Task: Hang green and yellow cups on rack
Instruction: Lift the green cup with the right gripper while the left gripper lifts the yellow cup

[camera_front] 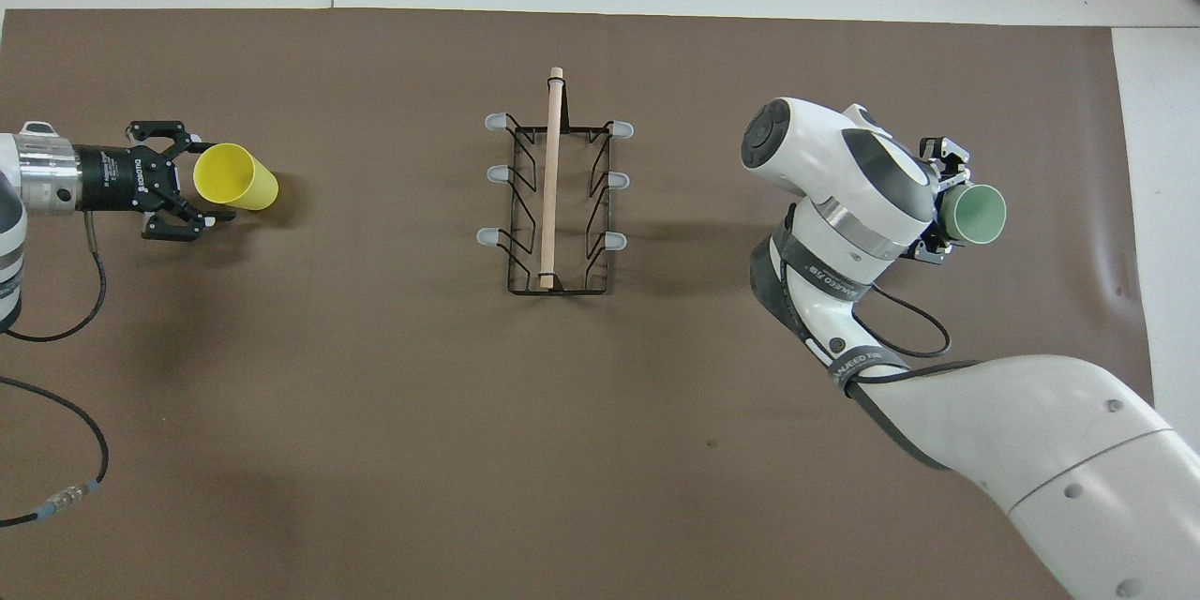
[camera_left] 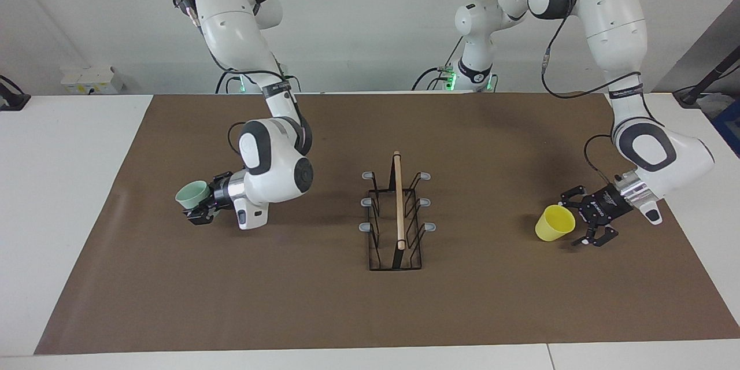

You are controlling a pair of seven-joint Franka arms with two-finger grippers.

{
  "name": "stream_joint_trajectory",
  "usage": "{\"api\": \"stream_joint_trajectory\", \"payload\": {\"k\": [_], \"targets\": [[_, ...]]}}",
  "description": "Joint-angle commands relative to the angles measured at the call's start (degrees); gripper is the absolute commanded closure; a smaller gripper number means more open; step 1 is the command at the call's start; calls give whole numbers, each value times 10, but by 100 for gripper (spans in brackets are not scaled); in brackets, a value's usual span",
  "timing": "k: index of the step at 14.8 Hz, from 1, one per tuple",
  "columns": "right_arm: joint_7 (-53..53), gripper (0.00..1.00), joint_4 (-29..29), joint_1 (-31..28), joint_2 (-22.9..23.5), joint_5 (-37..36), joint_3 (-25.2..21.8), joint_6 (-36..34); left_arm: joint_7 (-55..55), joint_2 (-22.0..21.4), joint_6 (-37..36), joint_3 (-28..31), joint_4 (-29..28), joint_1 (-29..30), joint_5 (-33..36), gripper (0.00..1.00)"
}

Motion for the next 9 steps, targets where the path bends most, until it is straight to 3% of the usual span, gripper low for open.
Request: {"api": "stream_joint_trajectory", "payload": {"k": [1,9], "targets": [[-27,100,3,-45,-59,110,11,26,-15,-28,27,5,-52,-12,-39,0],[-64,100,-2,-126,-169,426,11,121,-10,-34,67,3,-78,-36,-79,0]]}}
